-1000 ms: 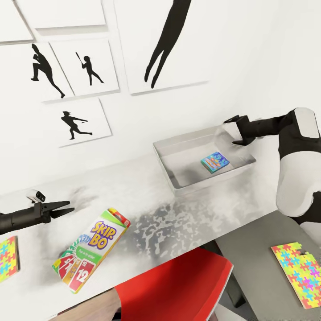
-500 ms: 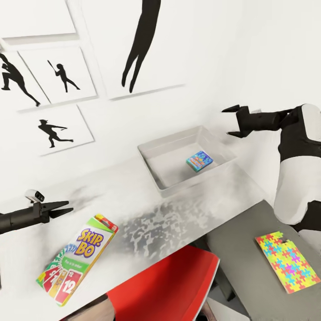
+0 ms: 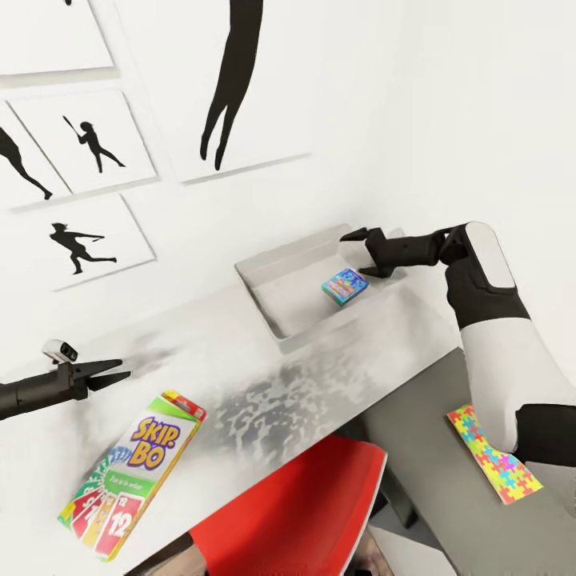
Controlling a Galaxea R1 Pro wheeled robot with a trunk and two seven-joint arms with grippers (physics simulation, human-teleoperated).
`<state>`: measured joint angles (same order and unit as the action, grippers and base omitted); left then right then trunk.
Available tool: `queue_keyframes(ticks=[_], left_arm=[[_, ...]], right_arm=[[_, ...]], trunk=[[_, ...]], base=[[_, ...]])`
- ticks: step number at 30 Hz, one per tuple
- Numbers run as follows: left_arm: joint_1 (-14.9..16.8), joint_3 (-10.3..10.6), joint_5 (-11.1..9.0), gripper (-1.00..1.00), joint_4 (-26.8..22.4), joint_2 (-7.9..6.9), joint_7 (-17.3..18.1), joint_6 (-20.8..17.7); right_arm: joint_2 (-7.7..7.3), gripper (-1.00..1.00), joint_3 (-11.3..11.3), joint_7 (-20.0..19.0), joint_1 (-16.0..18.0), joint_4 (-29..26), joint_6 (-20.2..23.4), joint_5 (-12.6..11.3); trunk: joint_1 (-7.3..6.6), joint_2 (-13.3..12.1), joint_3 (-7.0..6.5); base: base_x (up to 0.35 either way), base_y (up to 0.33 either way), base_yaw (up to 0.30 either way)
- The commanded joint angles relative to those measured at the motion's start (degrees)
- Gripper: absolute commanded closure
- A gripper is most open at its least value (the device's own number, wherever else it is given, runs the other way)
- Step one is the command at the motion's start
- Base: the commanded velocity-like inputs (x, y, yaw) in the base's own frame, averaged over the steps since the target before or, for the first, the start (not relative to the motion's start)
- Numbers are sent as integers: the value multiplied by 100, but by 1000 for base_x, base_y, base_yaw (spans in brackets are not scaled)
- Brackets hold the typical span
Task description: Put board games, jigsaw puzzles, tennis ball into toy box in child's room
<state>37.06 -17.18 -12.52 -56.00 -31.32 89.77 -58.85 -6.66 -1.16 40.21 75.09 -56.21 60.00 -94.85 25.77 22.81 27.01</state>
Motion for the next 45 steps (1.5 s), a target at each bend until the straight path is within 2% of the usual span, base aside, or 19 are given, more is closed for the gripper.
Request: queue_keyframes(ticks=[1,12,20,25,36,45], left_arm=[[3,-3,1,-100,1,-3,23,-60],[3,-180,0,-100,10,-2,23,-57],[3,-227,0,-100,11,2,23,-57],[3,-232,-3,-100,11,-3,23,-57],[3,-259,-5,-100,11,-13,23,-51],[3,-264,-4,-100,11,-23,23,-43]], right_arm=[[4,-100,-45,56,-37,-9,0,-78],[23,-100,-165,56,-268,-45,0,-160],[-42,-100,-173,1,-343,-52,0,-169],[-58,-100,-174,-150,-415,-90,0,-171],[-89,-100,-166,-754,-799,-193,0,-166],[-220,-100,-166,-974,-977,-555,0,-167]], trunk=[[2,11,9],[2,11,7],[2,11,7],[2,11,7],[2,11,2],[2,11,-43]], base=[[-149,202,-17],[-79,82,-5],[-117,18,0],[-23,3,0],[-128,17,0],[-40,6,-31]])
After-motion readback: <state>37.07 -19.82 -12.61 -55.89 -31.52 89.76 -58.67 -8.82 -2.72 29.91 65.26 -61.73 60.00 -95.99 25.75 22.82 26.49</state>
